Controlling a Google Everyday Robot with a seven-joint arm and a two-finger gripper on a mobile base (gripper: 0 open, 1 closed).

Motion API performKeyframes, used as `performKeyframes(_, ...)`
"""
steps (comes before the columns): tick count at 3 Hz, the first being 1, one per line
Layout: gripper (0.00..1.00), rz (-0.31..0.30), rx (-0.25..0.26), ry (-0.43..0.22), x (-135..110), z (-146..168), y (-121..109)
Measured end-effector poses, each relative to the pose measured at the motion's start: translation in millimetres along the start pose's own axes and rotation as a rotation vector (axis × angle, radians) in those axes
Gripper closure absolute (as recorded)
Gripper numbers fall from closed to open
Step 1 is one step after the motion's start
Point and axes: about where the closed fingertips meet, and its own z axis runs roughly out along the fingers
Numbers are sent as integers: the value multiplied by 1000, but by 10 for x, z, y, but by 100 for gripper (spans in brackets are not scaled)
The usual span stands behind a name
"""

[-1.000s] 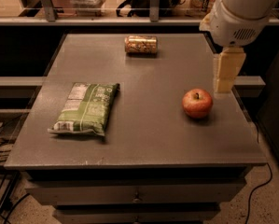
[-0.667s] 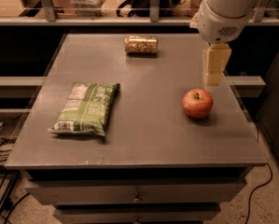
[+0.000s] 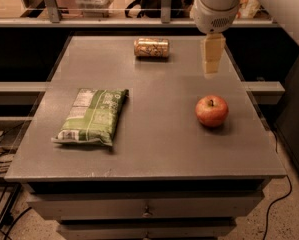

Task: Place orange can upright

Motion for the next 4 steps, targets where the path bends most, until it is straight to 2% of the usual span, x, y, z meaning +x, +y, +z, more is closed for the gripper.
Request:
performKeyframes(1, 0, 45, 41, -65, -52, 96, -304)
performKeyframes(2, 0, 49, 51, -73, -57, 70, -346)
performKeyframes(3, 0, 22, 32, -78, -147, 178, -346)
performKeyframes(4, 0, -19, 17, -110, -451, 429, -489)
